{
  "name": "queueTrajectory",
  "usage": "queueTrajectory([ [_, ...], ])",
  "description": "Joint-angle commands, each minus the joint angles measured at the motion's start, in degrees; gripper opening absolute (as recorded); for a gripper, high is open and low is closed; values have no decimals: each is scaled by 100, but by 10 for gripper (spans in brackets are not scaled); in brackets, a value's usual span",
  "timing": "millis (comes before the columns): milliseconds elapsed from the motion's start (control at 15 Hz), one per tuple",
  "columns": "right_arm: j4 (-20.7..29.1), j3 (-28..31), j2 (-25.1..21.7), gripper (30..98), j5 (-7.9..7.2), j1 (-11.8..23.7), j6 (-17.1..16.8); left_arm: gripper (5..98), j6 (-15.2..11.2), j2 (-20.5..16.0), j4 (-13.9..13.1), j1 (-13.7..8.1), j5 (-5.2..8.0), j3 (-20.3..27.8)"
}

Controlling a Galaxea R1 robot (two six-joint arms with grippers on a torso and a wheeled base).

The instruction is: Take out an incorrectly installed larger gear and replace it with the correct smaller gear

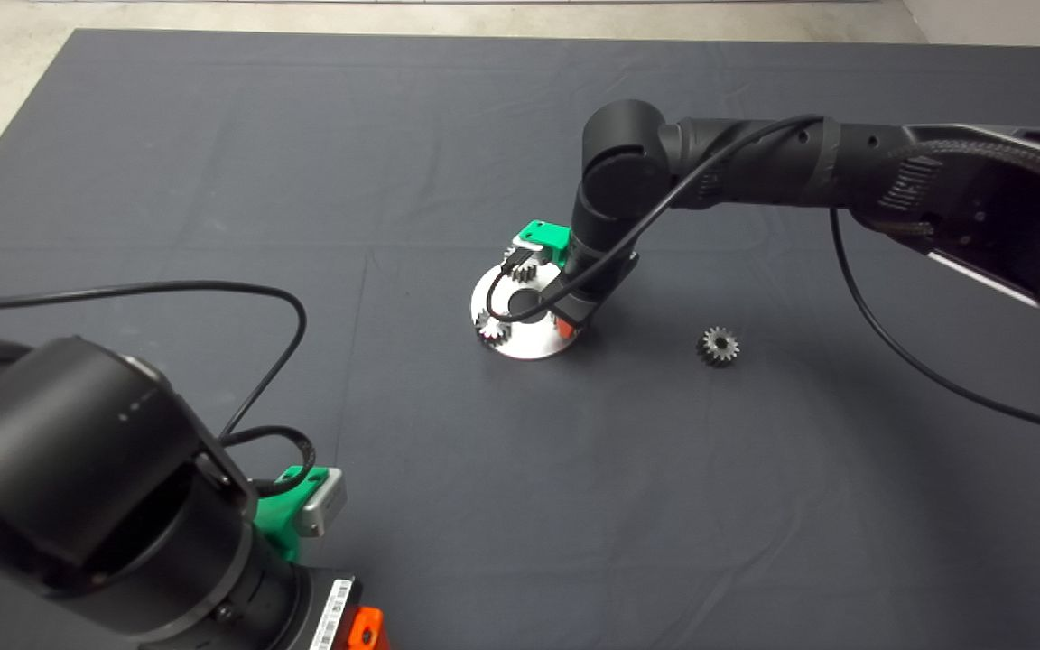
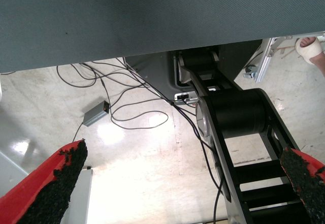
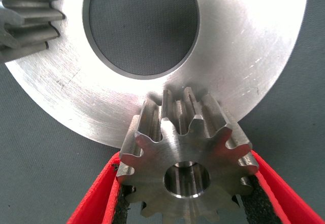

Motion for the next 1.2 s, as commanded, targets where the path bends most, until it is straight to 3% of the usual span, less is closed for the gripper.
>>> queueTrajectory([
  [0,-99,88,27,477,52,446,110,982,-29,-10,-126,-66,-1,68],
  [600,42,326,-65,477,17,695,119,982,-38,-19,-126,-66,-1,68],
  [800,51,308,-352,476,-32,677,110,982,-38,-10,-126,-66,-1,68],
  [1000,33,304,-610,476,-330,659,79,982,-29,-2,-126,-66,-1,68],
  [1133,33,308,-810,476,-421,651,75,982,-29,0,-126,-66,-1,68],
])
